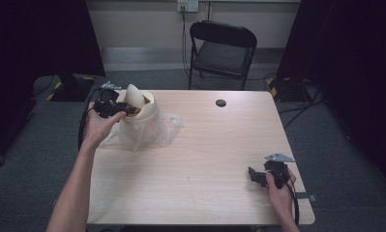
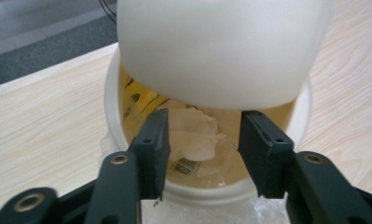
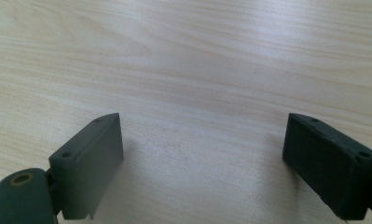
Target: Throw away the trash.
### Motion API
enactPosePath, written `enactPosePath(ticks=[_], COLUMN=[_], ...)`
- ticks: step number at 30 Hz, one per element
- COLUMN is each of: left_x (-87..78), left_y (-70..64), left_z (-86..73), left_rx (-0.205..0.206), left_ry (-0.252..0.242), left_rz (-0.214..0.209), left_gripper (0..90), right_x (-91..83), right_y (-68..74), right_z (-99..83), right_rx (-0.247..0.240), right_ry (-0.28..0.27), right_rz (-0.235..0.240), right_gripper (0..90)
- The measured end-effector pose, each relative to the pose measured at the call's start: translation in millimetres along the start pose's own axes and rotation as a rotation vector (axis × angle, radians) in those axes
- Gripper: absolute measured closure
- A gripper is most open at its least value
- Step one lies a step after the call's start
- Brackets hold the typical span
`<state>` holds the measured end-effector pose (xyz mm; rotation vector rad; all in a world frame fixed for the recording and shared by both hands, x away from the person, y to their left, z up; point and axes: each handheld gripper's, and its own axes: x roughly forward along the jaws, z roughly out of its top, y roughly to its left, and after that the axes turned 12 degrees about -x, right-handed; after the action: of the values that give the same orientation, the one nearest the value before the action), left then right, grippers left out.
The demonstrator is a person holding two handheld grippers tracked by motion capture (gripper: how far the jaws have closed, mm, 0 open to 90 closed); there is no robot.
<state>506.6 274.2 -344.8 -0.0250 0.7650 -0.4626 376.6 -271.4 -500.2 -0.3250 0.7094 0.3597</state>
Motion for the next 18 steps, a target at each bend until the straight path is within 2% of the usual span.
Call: enactPosePath(ticks=[2,5,7,10,11,12,14,17,18], left_x=[-6.1,-15.6,-21.6,-28.2,-30.2,-32.3,-36.2,-41.8,-43.1], left_y=[0.4,0.9,0.9,0.7,0.7,0.4,-1.6,-1.6,-2.4], left_z=[-3.6,-10.7,-15.3,-21.8,-23.9,-27.3,-33.1,-41.4,-44.1], left_rx=[-0.011,-0.058,-0.062,-0.055,-0.065,-0.063,-0.050,-0.055,-0.049], left_ry=[-0.029,-0.067,-0.088,-0.101,-0.102,-0.128,-0.143,-0.161,-0.162], left_rz=[-0.011,0.002,-0.019,-0.021,-0.042,-0.062,-0.037,-0.053,-0.041], left_gripper=[48.3,42.1,37.3,33.2,31.9,31.0,30.8,25.8,24.4], right_x=[0.0,0.0,0.0,0.0,0.0,0.0,0.0,0.0,0.0], right_y=[0.0,-0.1,-0.1,-0.1,-0.1,0.0,-0.1,-0.1,-0.1], right_z=[0.0,0.0,0.0,0.0,0.0,0.0,0.0,0.0,0.0], right_rx=[0.000,0.000,0.001,0.000,0.000,0.000,0.000,0.001,0.000], right_ry=[0.000,0.000,0.000,0.000,0.000,0.000,0.000,0.000,0.000], right_rz=[0.000,0.000,0.001,0.000,0.000,0.000,0.000,0.000,0.000], right_gripper=[11.3,11.3,11.3,11.3,11.3,11.3,11.3,11.3,11.3])
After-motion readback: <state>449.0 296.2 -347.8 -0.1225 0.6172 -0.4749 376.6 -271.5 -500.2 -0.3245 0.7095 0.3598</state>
